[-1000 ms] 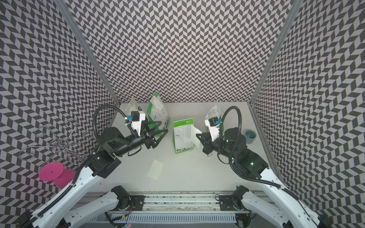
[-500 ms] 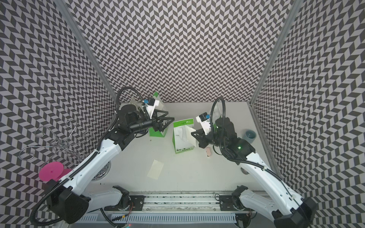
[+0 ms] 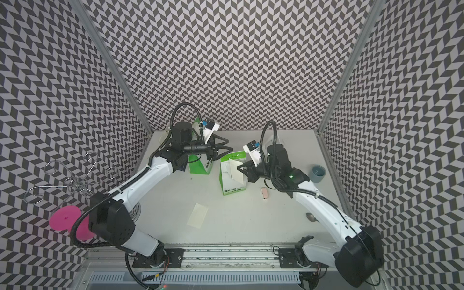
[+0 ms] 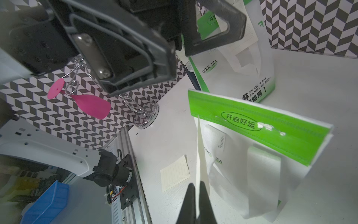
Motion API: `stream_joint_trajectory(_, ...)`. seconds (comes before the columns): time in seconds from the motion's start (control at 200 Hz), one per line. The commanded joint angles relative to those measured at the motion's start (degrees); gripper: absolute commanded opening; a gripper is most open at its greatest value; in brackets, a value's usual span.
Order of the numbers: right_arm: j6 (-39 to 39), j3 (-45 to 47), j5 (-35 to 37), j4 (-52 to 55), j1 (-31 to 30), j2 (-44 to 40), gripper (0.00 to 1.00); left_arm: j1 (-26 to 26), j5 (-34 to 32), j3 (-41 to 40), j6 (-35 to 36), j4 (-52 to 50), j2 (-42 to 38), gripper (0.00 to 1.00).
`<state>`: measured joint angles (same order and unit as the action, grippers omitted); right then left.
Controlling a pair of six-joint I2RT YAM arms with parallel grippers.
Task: Staple the receipts to the bags
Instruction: Hold the receipt from the takeout bag.
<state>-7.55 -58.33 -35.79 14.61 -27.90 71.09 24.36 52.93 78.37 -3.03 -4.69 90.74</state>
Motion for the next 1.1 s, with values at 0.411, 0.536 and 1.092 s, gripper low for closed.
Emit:
stream_joint_trajectory(0.411, 0.83, -2.06, -0.29, -5.56, 2.34, 4.47, 0.00, -0.03, 8.30, 4.87, 11.14, -10.71, 4.96, 0.67)
stream_joint_trajectory(0.536, 1.55, -3.14, -0.76, -5.26, 2.36, 5.93, 0.00, -0.02, 7.54, 5.22, 12.28, -12.50, 5.02, 0.64)
stream_joint_trajectory(1.092, 3.94, -6.71, 4.04, -1.61, 2.33, 7.03, 0.00, 0.43, 4.52, 5.65, 14.10, -14.21, 4.20, 0.54)
